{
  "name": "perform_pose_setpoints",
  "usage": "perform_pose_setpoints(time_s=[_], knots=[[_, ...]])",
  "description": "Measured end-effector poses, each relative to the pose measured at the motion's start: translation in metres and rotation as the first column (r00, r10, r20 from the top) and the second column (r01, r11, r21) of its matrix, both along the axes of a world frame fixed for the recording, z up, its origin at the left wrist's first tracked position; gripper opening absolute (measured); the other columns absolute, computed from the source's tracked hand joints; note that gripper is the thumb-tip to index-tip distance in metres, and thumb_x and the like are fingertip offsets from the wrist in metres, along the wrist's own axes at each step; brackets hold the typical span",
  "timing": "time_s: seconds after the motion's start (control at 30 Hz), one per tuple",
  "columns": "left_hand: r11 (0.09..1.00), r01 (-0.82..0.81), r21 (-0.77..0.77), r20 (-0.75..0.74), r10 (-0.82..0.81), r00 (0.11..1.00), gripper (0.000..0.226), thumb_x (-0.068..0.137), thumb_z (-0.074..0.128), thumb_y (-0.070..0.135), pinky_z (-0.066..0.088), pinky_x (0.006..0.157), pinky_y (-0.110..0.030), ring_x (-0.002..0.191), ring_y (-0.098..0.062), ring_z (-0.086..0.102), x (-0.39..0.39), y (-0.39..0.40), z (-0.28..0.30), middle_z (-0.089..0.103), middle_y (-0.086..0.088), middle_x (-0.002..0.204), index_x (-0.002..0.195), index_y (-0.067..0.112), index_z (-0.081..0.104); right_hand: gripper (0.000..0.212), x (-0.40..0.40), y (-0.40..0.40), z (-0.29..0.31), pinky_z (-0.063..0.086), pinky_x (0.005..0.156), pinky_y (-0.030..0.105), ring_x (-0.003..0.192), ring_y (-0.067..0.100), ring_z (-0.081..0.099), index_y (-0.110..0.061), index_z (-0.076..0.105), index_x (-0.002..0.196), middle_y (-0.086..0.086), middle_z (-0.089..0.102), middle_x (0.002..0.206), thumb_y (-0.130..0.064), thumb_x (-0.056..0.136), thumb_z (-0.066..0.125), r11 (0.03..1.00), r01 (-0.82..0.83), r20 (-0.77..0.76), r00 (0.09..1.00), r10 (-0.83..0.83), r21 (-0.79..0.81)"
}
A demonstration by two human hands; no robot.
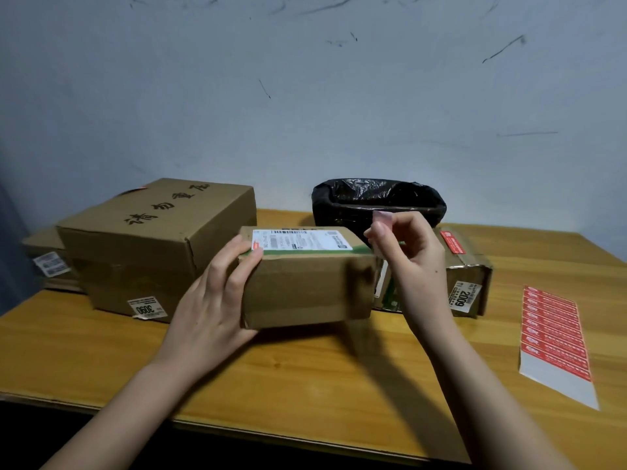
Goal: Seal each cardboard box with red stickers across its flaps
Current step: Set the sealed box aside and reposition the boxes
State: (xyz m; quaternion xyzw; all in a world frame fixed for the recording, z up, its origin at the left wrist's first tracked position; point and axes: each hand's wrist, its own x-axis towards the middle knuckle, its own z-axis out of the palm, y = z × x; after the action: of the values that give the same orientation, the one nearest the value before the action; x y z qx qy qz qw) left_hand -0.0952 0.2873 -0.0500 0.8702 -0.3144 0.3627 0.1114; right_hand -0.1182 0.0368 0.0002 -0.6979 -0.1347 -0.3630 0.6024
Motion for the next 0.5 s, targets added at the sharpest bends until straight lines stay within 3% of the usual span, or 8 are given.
perform_pose_setpoints(time_s=[0.2, 0.33, 0.5], knots=[[0.999, -0.019, -0.039, -0.004, 0.019, 1.0, 0.12, 0.046, 0.092, 0.032, 0.038, 0.101, -0.038, 0.129, -0.029, 0.039, -0.007, 0.001, -0.003, 0.031, -0.018, 0.137, 0.141, 0.004, 0.025, 0.013, -0.005, -0.005, -0.002, 0.05, 0.079, 0.036, 0.084, 0.02, 0.064, -0.022, 0.062, 0.092, -0.004, 0.067, 0.084, -0.034, 0.09, 0.061, 0.995, -0.052, -0.056, 0.997, 0.057, 0.084], [0.994, -0.024, -0.107, -0.085, 0.015, 0.996, 0.128, 0.042, 0.093, 0.03, 0.043, 0.092, -0.041, 0.124, -0.025, 0.039, -0.008, 0.003, 0.002, 0.027, -0.014, 0.14, 0.145, 0.01, 0.019, 0.029, -0.006, -0.004, -0.001, 0.049, 0.086, 0.038, 0.095, 0.026, 0.064, -0.025, 0.061, 0.095, 0.005, 0.066, 0.095, -0.051, 0.082, 0.059, 0.994, -0.037, -0.068, 0.997, 0.044, 0.103], [0.952, -0.004, -0.307, -0.293, -0.09, 0.952, 0.126, 0.049, 0.091, 0.039, 0.032, 0.103, -0.028, 0.123, 0.008, 0.028, -0.008, 0.007, 0.017, 0.021, 0.015, 0.143, 0.147, 0.04, 0.011, 0.035, -0.005, -0.008, 0.001, 0.048, 0.09, 0.032, 0.099, 0.017, 0.063, -0.022, 0.058, 0.098, 0.0, 0.066, 0.099, -0.053, 0.082, 0.054, 0.99, -0.019, -0.063, 0.998, 0.028, 0.141]])
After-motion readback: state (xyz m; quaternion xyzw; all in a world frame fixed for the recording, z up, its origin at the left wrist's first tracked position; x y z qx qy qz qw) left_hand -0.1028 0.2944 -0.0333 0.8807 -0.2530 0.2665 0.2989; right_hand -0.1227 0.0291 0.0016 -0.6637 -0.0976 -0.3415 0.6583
